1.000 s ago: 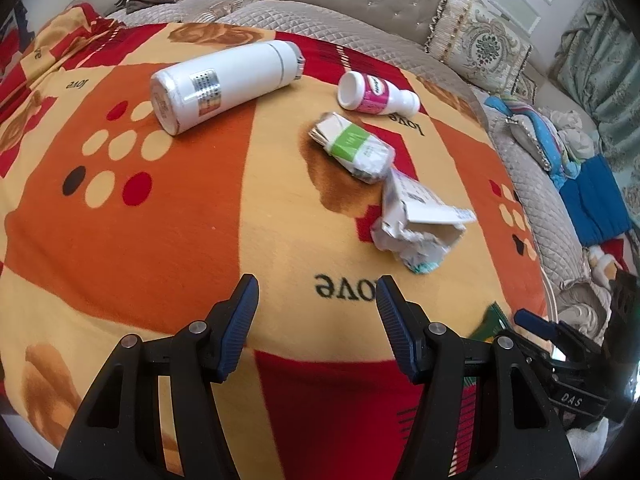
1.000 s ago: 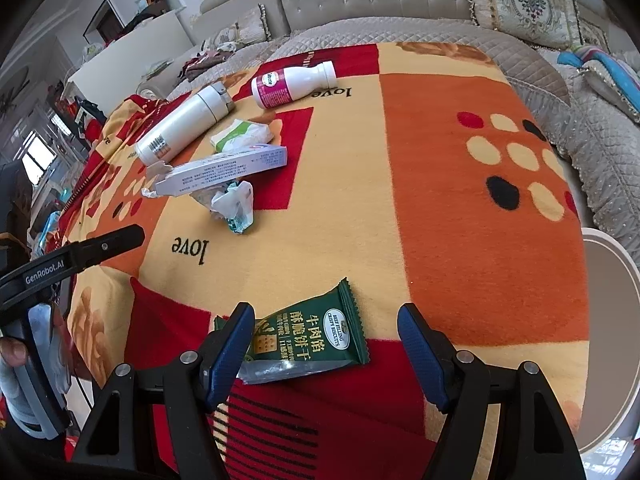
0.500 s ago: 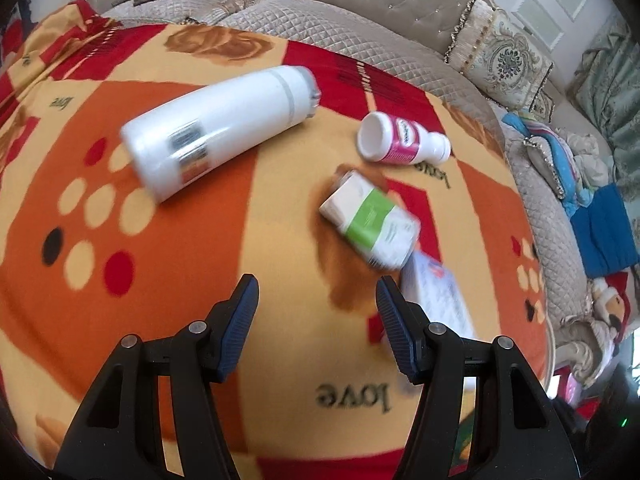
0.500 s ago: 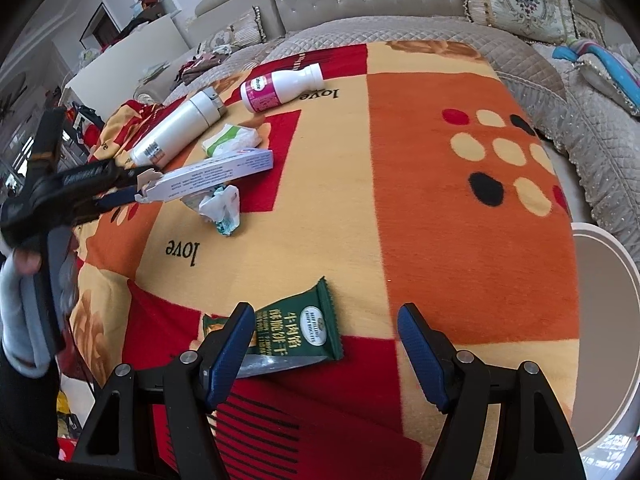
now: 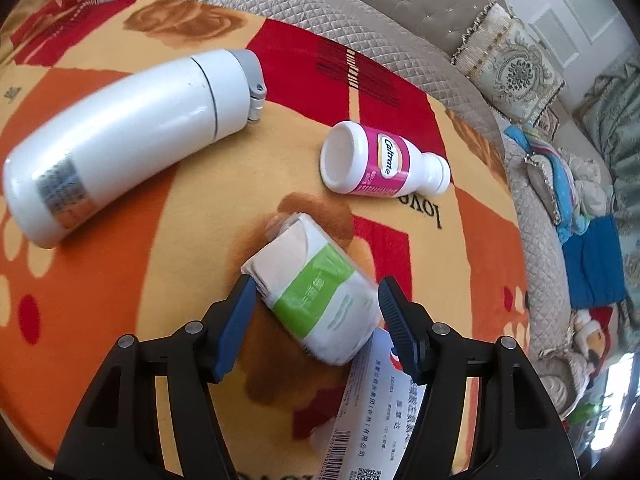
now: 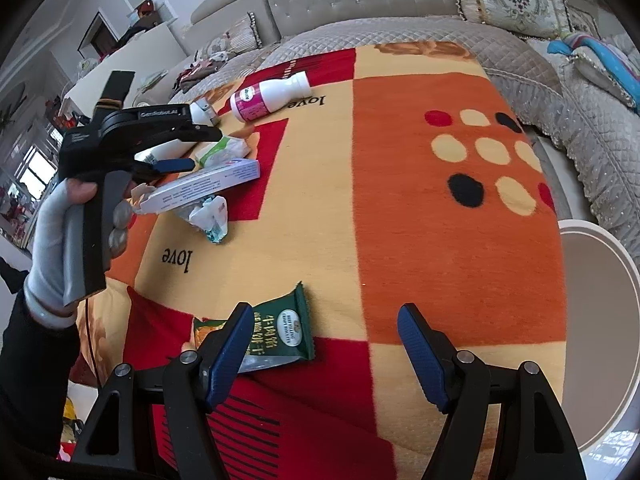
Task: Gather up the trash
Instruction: 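Close the left tool on the white-green tissue pack and lift it, then grasp the green snack packet with the right tool while the left tool holds the tissue pack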
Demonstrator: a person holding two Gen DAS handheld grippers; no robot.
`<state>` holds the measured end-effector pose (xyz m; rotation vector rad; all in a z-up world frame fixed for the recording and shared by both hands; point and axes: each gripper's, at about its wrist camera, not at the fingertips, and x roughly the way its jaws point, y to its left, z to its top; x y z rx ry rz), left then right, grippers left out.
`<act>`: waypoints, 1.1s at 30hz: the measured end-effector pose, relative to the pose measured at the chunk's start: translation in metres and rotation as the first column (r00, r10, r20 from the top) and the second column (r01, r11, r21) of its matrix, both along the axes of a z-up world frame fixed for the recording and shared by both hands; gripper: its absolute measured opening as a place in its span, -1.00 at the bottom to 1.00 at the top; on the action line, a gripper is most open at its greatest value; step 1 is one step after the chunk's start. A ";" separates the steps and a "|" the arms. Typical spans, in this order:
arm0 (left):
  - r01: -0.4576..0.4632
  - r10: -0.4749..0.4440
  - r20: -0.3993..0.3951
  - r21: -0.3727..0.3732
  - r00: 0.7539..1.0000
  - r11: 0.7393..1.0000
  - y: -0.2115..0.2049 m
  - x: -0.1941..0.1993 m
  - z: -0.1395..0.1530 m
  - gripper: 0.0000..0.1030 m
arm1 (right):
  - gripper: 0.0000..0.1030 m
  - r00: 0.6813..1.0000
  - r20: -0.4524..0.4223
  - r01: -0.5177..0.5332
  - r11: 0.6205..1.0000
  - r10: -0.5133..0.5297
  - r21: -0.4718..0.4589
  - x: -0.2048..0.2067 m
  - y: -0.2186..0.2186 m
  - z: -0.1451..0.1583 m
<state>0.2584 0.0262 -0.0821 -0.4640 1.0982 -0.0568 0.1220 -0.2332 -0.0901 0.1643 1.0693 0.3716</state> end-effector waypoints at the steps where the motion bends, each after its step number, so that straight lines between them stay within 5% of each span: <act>1: -0.002 0.002 -0.002 -0.004 1.000 1.000 -0.001 0.002 -0.001 0.27 | 0.40 1.000 -0.002 0.002 1.000 -0.002 0.002 0.001 -0.001 -0.001; 11: 0.016 -0.014 -0.043 0.048 0.999 0.999 -0.008 0.016 -0.005 0.27 | 0.40 1.000 -0.019 0.006 1.000 -0.006 0.016 0.001 -0.004 -0.006; 14: 0.053 -0.048 -0.039 0.136 0.998 0.989 -0.016 0.015 -0.005 -0.12 | 0.40 1.000 -0.021 -0.004 1.000 0.004 0.014 -0.001 0.000 -0.006; 17: 0.073 -0.070 -0.031 0.137 0.997 0.988 -0.009 0.010 -0.005 -0.35 | 0.40 1.000 -0.023 -0.018 1.000 0.018 0.007 -0.005 0.004 -0.005; 33: 0.106 -0.108 -0.003 0.200 0.994 0.974 0.028 -0.045 0.003 -0.63 | 0.40 0.999 -0.029 -0.030 0.999 0.030 0.011 -0.014 0.014 -0.004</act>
